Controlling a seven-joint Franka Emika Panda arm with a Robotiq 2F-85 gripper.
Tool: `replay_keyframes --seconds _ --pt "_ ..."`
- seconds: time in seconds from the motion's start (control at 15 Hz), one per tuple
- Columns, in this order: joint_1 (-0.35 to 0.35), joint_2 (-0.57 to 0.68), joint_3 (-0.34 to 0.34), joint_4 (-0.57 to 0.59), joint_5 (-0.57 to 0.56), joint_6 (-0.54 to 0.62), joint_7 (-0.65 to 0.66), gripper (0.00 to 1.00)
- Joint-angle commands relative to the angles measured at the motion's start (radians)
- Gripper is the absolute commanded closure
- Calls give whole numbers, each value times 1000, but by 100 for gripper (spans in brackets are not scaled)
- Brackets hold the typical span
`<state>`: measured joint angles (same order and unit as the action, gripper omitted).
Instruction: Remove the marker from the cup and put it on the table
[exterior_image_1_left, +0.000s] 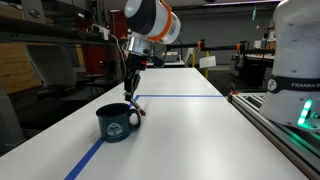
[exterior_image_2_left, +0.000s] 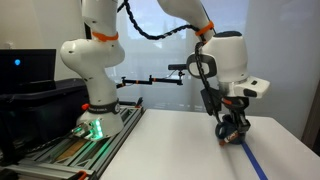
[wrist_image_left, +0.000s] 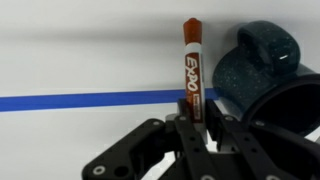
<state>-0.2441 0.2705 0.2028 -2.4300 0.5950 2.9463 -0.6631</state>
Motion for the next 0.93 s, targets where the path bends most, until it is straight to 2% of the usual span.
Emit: replay_keyframes --seconds 0.0,0.33,0.8,0.87 --pt "-87 65 53 44 99 -16 -96 95" --pt "-124 157 55 90 85 1 -106 95" --pt "-102 257 46 154 46 59 -136 95" --pt "-92 260 37 156 37 68 -136 54"
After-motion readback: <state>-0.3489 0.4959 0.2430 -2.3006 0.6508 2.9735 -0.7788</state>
